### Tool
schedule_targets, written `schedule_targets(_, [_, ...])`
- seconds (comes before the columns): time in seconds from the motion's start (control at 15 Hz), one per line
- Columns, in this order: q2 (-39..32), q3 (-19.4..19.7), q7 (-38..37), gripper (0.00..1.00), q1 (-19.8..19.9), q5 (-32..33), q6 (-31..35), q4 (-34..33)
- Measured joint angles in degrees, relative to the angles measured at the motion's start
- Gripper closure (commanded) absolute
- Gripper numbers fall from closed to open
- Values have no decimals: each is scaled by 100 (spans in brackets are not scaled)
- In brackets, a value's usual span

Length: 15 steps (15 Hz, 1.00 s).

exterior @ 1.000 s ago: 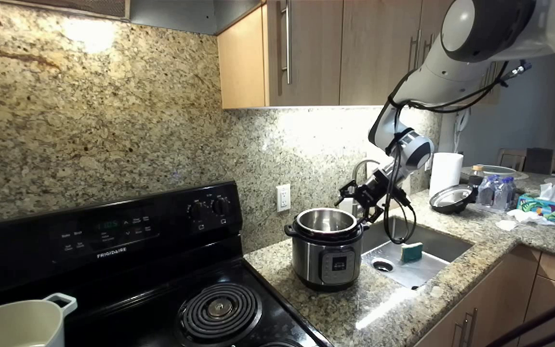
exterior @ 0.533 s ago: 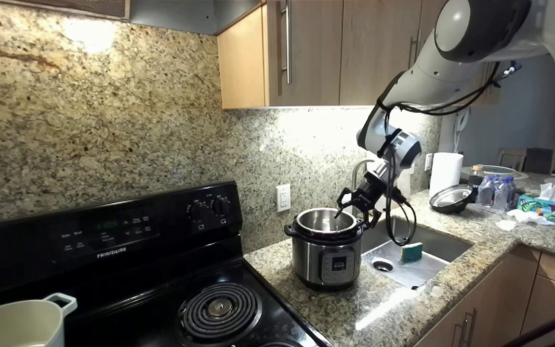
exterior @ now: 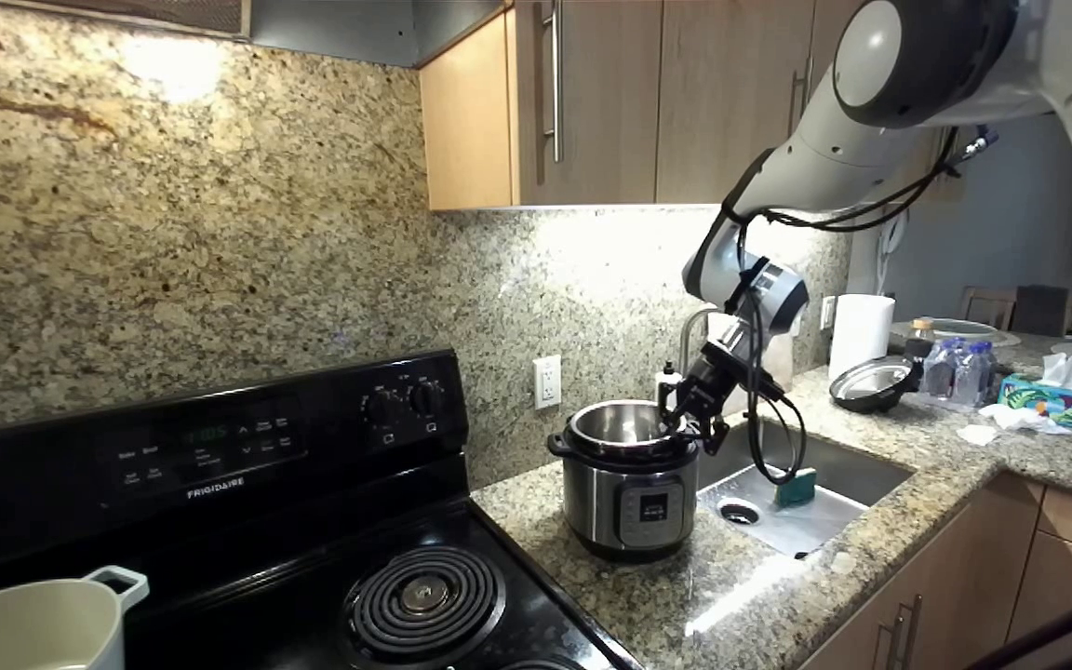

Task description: Remove the metal dish from the cooker and put it on the stovetop

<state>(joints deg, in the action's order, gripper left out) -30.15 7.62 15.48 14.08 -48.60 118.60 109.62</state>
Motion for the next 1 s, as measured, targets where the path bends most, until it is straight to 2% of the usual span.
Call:
schedule_targets(0.13, [32, 0, 5, 100, 5, 0, 44, 24])
schedule_targets(0.27, [90, 2, 6, 96, 6, 0, 172, 53])
schedule_targets(0.53, [303, -21, 163, 95, 1, -2, 420, 222])
schedule_targets(0.73, [496, -67, 667, 96, 24, -101, 596, 392])
schedule_targets(1.0, [726, -148, 1769, 95, 163, -553, 637, 580])
